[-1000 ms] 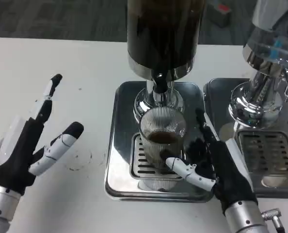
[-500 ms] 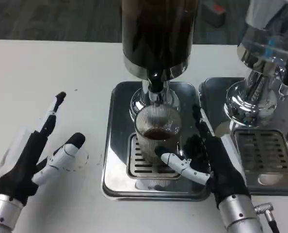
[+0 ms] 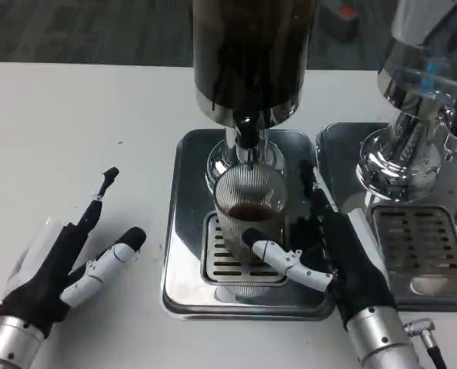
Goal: Grasp the cup under the faucet to collect the drink, then remove the cup.
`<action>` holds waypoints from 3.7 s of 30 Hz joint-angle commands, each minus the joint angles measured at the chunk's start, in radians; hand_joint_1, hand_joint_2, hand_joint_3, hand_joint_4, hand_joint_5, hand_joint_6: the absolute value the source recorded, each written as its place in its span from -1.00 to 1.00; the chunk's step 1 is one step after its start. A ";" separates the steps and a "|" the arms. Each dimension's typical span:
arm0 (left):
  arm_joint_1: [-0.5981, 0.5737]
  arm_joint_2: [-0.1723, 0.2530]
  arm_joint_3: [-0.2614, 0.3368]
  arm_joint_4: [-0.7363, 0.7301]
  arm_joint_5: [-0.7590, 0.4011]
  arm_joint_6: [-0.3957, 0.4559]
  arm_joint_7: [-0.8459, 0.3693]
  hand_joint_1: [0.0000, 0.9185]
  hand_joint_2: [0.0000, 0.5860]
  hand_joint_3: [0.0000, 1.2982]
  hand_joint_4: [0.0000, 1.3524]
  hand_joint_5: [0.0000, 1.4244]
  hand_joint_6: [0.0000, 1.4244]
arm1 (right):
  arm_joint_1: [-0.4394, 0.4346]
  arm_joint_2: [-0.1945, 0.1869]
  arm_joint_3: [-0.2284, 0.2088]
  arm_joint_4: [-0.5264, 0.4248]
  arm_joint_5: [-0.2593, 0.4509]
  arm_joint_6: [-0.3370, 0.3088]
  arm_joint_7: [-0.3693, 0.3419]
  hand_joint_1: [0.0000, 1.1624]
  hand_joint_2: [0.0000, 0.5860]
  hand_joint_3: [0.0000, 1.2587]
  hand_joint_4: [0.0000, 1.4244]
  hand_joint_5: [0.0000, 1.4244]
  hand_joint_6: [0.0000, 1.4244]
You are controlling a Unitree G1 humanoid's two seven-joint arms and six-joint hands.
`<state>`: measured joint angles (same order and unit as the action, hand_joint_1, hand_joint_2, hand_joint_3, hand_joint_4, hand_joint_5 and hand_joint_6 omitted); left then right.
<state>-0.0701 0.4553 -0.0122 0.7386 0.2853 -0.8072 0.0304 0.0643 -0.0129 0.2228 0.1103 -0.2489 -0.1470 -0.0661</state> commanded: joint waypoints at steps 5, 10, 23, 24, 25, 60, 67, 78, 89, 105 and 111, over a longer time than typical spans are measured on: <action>-0.007 0.016 -0.005 0.014 -0.013 -0.005 -0.020 -1.00 -0.47 -1.00 -1.00 -1.00 -1.00 | 0.020 -0.021 0.012 -0.054 0.000 0.023 0.047 0.26 -0.45 -1.00 -1.00 -1.00 -1.00; -0.010 0.015 -0.004 0.017 -0.015 -0.005 -0.022 -1.00 -0.47 -1.00 -1.00 -0.99 -1.00 | 0.013 -0.028 0.008 -0.065 0.000 0.047 0.062 0.26 -0.46 -1.00 -1.00 -1.00 -1.00; -0.010 0.016 0.001 0.015 -0.045 0.005 -0.040 -1.00 -0.47 -1.00 -1.00 -0.97 -1.00 | -0.039 0.001 0.014 0.018 0.003 0.041 0.043 0.28 -0.44 -1.00 -1.00 -1.00 -1.00; -0.011 0.016 0.000 0.016 -0.049 0.006 -0.044 -1.00 -0.47 -1.00 -1.00 -0.97 -1.00 | -0.045 0.004 0.015 0.023 0.001 0.038 0.039 0.28 -0.44 -1.00 -1.00 -1.00 -1.00; -0.011 0.016 0.000 0.017 -0.052 0.006 -0.048 -1.00 -0.47 -1.00 -1.00 -0.97 -1.00 | -0.051 0.007 0.015 0.029 0.000 0.038 0.037 0.28 -0.44 -1.00 -1.00 -1.00 -1.00; 0.022 0.018 0.018 -0.007 -0.084 0.014 -0.060 -1.00 -0.47 -0.99 -1.00 -0.96 -1.00 | -0.084 0.067 0.013 0.155 -0.012 -0.012 -0.078 0.64 -0.40 -0.72 -0.54 -0.49 -0.31; 0.027 0.016 0.020 -0.013 -0.083 0.016 -0.060 -1.00 -0.47 -0.97 -1.00 -0.96 -1.00 | -0.093 0.080 0.006 0.168 -0.006 -0.019 -0.100 0.65 -0.33 -0.49 -0.32 -0.32 -0.15; 0.026 0.018 0.022 -0.017 -0.083 0.018 -0.063 -1.00 -0.47 -0.97 -1.00 -0.96 -1.00 | -0.098 0.103 -0.010 0.183 0.009 -0.053 -0.145 0.71 -0.35 -0.35 -0.22 -0.16 0.08; 0.014 0.014 0.025 -0.009 -0.083 0.019 -0.077 -1.00 -0.46 -0.97 -1.00 -0.96 -1.00 | -0.090 0.112 -0.013 0.155 0.009 -0.076 -0.199 0.76 -0.37 -0.26 -0.18 -0.05 0.25; 0.002 0.011 0.019 0.000 -0.079 0.015 -0.097 -1.00 -0.47 -0.97 -1.00 -0.95 -1.00 | -0.065 0.105 -0.003 0.103 -0.021 -0.097 -0.260 0.85 -0.35 -0.16 -0.13 0.06 0.42; -0.009 0.009 0.012 0.005 -0.072 0.010 -0.103 -1.00 -0.47 -0.98 -1.00 -0.95 -1.00 | -0.040 0.096 0.003 0.072 -0.063 -0.093 -0.281 0.85 -0.37 -0.14 -0.12 0.08 0.45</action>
<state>-0.0715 0.4630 0.0119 0.7363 0.2053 -0.7980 -0.0610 0.0114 0.0589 0.2196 0.2236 -0.3047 -0.1991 -0.3269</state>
